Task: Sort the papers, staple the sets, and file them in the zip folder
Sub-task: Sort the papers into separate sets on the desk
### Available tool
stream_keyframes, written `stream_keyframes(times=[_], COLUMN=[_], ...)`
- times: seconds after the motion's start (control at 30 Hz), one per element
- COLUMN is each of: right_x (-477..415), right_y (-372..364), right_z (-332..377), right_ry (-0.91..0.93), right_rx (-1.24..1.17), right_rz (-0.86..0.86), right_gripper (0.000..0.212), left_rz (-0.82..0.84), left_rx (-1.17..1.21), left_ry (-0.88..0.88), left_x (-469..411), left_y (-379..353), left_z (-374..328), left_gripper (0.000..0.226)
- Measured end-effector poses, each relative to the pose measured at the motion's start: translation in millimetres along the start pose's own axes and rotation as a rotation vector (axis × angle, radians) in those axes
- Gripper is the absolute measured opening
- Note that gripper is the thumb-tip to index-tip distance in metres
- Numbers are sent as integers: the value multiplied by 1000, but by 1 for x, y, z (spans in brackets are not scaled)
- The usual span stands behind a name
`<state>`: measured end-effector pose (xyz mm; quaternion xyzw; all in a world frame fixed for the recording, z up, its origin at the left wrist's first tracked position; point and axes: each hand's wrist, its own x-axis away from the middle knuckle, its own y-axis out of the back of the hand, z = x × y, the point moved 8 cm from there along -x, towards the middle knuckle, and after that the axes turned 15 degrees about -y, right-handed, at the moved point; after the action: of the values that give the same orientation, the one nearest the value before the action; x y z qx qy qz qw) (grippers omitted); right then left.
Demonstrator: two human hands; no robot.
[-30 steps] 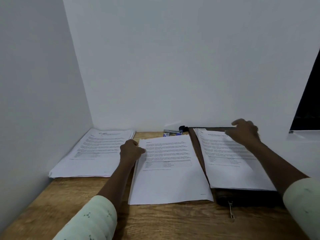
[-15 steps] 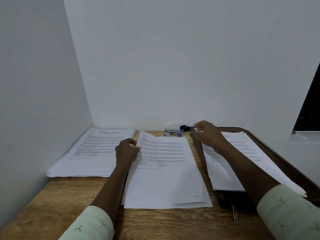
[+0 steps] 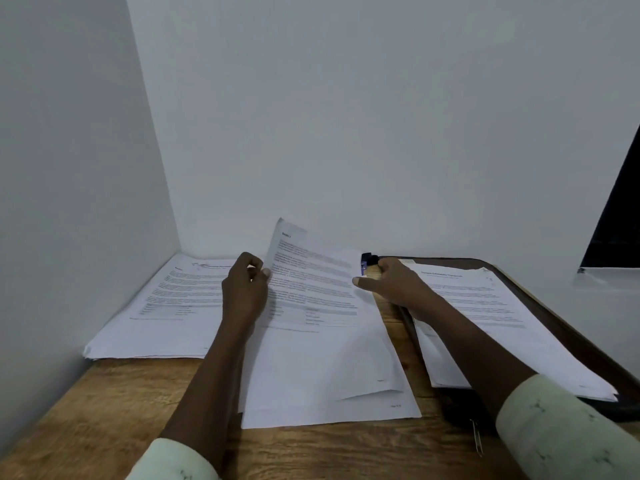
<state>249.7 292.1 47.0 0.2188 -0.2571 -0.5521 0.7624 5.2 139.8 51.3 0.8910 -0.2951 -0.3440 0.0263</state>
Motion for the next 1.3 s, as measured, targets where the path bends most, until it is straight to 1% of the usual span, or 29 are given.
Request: stream_keyframes(times=[0.03,0.07,0.1,0.13,0.2,0.23,0.33,0.43,0.63,0.77,0.87,0.93,0.97,1.0,1.03,1.1,1.13,1.17,1.2,1.27,1.3], right_x=[1,1,0,2,6,6,7,3,5,4,0,2,2,2,1,0,1,2,4,11,12], right_y=[-1,-2,-2,0,4,6,11,11,9,6,3,-1,-3,-4,0,18,33,51,70,101,110], right_z=[1,3,6,10,13,11,6,-2,-1,1,1,1,1,1,-1,-6,-8,-12,-18,-33,-42], right_ry=[20,40,72,107,109,100,102,100,132,144,149,144,134,124,115,98,91,80,63,-5,-47], right_rx=[-51,-112,-161,-210,-294,-332,-456,-550,-566,-571,-584,-575,-560,-541,-520,-523,-530,-516,-470,-294,-190], right_rz=[28,51,62,67,65,51,57,59,48,66,74,75,64,43,9,-88,-150,-217,-282,-425,-467], right_gripper=[86,86,79,64,32,24,20,17,20,23,21,20,19,18,17,13,16,21,26,30,33], left_rz=[-2,-10,-26,-44,-53,-37,25,70,40,32,39,106,169,229,265,261,250,260,274,313,328], left_rx=[54,120,215,336,573,669,807,859,914,918,912,916,889,806,653,281,148,116,145,175,179], left_ry=[19,39,64,99,202,250,303,277,271,271,273,277,273,259,218,134,141,171,211,272,277], left_x=[0,1,3,5,10,14,20,19,16,17,17,19,21,23,21,16,16,18,20,23,23], left_y=[-1,-1,0,0,-2,-4,-10,-11,-8,-6,-6,-11,-16,-18,-19,-8,-2,1,-1,-4,-5], left_z=[0,1,1,1,-1,-3,-12,-19,-19,-20,-18,-19,-18,-14,-7,10,19,27,32,36,36], left_gripper=[8,10,11,13,17,19,21,24,27,27,27,25,24,24,23,16,19,23,24,17,11])
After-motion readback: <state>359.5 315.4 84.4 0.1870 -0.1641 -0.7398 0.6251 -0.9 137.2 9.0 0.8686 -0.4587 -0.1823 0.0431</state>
